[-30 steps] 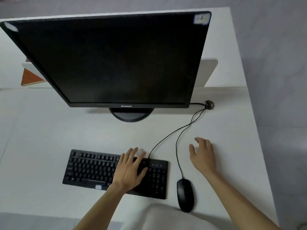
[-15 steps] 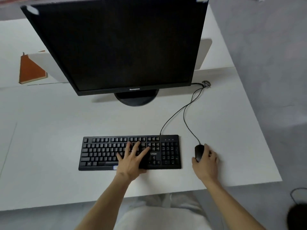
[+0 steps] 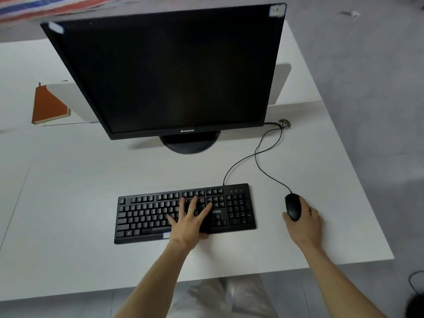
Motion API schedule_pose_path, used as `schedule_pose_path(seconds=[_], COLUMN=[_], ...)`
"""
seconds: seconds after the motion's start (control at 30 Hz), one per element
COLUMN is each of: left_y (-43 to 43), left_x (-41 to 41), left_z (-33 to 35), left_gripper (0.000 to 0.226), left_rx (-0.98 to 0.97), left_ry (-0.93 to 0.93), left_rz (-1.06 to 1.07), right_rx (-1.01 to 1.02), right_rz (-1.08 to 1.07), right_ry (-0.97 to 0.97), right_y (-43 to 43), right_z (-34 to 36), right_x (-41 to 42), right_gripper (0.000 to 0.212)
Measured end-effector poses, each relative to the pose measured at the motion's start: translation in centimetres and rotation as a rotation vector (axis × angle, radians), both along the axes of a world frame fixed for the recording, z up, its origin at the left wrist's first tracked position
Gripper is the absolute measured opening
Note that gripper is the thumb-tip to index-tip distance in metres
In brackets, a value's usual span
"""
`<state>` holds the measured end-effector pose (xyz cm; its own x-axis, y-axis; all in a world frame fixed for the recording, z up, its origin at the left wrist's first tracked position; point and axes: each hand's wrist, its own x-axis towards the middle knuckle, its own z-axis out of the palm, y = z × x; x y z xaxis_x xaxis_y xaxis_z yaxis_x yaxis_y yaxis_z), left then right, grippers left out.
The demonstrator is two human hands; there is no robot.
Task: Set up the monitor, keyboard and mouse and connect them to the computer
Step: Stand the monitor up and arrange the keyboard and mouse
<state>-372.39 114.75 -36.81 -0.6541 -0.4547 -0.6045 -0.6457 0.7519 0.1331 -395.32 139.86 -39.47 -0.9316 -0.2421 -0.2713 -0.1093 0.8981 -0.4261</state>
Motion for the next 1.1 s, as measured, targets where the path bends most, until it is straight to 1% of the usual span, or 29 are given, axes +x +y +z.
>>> schedule_pose_path(seconds=[0.1,0.23,0.4,0.73,0.97,1.1], left_y=[-0.6,-1.7,-1.4,0.2,0.8,0.7], left_x=[-1.3,-2.5,-2.8,-3.5,-3.7,-3.6], left_z=[0.4,0.4,0.3,0.3,0.4,0.6], left_gripper=[0.097,0.098,0.1,0.101,0.102,0.1], left_rx=[0.021,0.018,-0.002,-0.001,0.016,0.03], left_ry=[0.014,0.019,-0.013,-0.019,-0.023,-0.016], left_rz=[0.028,0.044,0.026,0.038,0.024,-0.003], right_rx=[-0.029,-0.046,-0.025,0.048,0.109,0.124], right_rz=[0.021,0.036,0.064,0.091,0.111,0.129], right_ry=[0.016,0.019,0.034,-0.045,-0.063,0.001], right_y=[-0.2,-1.0,-0.9,-0.8,-1.0,-2.2], right_z=[-0.1,-0.3,-0.5,1.5,2.1,2.8], right_x=[-1.2,-2.8,-2.7,-2.9,-2.8,-2.2], right_gripper=[0.075,0.074,0.073,0.077,0.085,0.075])
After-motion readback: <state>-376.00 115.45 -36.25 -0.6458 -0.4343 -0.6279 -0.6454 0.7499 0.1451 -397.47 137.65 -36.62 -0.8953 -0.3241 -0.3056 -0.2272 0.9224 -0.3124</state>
